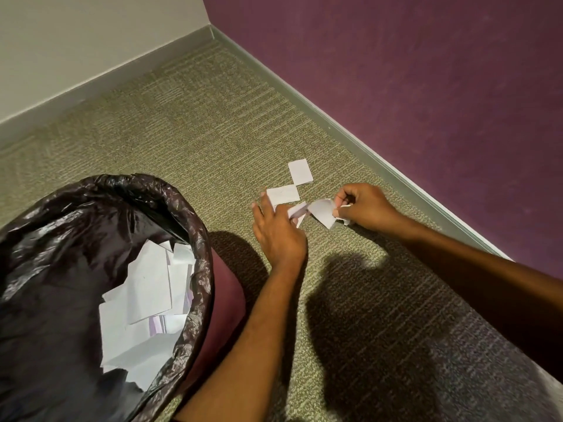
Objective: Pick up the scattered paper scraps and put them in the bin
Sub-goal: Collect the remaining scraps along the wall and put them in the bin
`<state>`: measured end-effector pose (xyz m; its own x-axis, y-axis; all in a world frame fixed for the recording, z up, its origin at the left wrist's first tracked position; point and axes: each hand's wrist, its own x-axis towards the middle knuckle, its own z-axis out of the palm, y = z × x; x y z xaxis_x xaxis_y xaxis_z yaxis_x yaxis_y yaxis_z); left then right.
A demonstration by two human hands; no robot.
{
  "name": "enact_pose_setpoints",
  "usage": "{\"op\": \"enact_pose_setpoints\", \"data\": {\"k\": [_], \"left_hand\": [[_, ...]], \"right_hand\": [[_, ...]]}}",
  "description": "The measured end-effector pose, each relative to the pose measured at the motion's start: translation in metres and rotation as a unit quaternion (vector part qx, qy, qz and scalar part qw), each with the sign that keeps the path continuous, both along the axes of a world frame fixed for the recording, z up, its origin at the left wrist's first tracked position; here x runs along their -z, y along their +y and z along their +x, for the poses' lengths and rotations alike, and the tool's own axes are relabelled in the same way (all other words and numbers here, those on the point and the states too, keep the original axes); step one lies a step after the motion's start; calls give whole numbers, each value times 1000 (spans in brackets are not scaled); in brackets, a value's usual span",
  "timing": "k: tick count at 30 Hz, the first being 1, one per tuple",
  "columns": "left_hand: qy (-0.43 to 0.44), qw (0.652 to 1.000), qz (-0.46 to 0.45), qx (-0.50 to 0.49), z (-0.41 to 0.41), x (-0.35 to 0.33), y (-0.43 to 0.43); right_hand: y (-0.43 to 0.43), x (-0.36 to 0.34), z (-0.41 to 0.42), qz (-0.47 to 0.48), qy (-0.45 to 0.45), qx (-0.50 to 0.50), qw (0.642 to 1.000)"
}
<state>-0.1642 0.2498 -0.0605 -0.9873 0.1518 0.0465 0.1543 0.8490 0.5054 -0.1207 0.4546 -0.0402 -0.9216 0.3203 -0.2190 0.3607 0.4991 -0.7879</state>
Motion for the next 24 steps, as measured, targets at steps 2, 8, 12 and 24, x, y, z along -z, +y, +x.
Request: {"op": "enact_pose_setpoints", "data": {"k": [2, 8, 12, 24], "left_hand": [[11, 1000, -8, 3, -3, 2, -4], [47, 998, 33, -41, -6, 11, -15], [41, 993, 76, -78, -9, 12, -9], [-40, 998, -48, -24, -38, 4, 27]], "right_hand": [[-6, 4, -16, 5, 10, 25, 1000], [-16, 17, -65, 14, 50, 118, 992], [-9, 27, -93, 59, 67, 95, 992], [-6, -10, -154, 167, -79, -230, 956]]}}
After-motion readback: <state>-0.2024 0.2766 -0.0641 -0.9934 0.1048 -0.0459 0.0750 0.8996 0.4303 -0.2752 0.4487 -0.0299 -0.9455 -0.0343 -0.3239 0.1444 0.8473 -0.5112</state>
